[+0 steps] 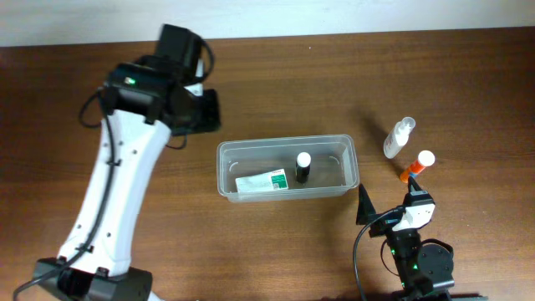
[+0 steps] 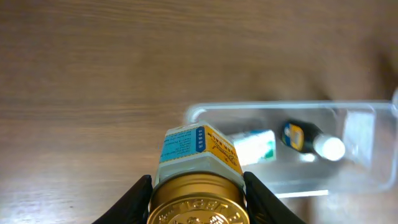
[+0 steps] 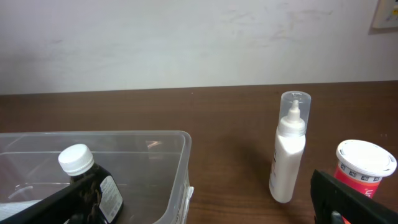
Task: Pack container
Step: 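Grasp the gold-lidded jar with the left gripper and lift, then carry the jar over the container's left end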
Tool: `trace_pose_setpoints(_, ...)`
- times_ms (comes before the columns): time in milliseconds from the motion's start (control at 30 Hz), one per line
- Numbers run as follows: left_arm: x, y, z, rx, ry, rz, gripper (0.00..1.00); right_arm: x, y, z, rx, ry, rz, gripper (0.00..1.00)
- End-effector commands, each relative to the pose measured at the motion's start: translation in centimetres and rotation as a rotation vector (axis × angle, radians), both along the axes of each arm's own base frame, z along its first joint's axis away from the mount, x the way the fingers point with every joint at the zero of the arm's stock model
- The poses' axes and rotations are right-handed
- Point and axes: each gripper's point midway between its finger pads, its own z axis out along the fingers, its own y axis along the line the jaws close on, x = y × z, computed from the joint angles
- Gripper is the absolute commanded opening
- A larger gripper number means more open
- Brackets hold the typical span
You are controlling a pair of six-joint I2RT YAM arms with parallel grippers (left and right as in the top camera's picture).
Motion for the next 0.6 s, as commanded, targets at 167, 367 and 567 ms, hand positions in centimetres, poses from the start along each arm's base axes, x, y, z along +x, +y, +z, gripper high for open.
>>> trace_pose_setpoints(167,-1.3,-4.4,-3.4,0.019,0.054,-0.101,0.31,0.0,-0.1,-0.2,-0.005,0.002,-0.005,0.98)
trace_pose_setpoints(367,-1.8,-6.1,-5.8,0.014,0.074,-0.107,0.31,0.0,-0.1,-0.2,-0.005,0.002,-0.005,0.98)
trace_pose_setpoints(567,-1.7,-6.6,-7.9,0.005,0.083,-0.084,0.31,0.0,-0.1,-0.2,-0.005,0.002,-0.005,0.99)
